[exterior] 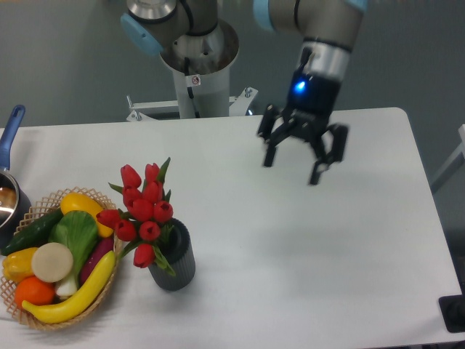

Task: Insert the flowers into the vase
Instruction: 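Raise the open gripper up and away from the tulips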

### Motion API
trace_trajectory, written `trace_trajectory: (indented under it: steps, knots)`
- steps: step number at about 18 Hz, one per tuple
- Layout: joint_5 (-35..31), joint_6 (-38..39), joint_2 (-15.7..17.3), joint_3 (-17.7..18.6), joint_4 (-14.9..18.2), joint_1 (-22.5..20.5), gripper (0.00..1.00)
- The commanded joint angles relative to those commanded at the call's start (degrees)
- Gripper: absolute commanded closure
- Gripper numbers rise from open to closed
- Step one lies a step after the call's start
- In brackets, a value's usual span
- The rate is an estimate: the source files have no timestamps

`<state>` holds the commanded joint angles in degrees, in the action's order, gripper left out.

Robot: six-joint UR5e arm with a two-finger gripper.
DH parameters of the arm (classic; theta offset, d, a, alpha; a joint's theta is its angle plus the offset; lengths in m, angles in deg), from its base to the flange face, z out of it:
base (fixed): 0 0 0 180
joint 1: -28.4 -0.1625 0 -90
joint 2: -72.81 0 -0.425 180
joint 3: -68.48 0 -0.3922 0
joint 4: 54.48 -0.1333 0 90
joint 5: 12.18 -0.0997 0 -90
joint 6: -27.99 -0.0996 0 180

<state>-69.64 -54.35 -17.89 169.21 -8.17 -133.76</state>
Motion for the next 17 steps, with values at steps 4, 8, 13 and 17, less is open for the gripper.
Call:
trace_trajectory:
  steps: [4, 8, 13, 17]
  knots:
    - [-3.8, -7.1, 1.0, -0.2, 3.3, -0.3, 0.0]
    - [-10.3, -20.8, 2.9, -1.2, 12.1, -1.6, 0.0]
    - [-14.8, -32.4, 3.9, -3.3, 20.9, -2.8, 0.0]
    - [-14.8, -32.2, 4.0, -2.7, 20.8, -2.8, 0.0]
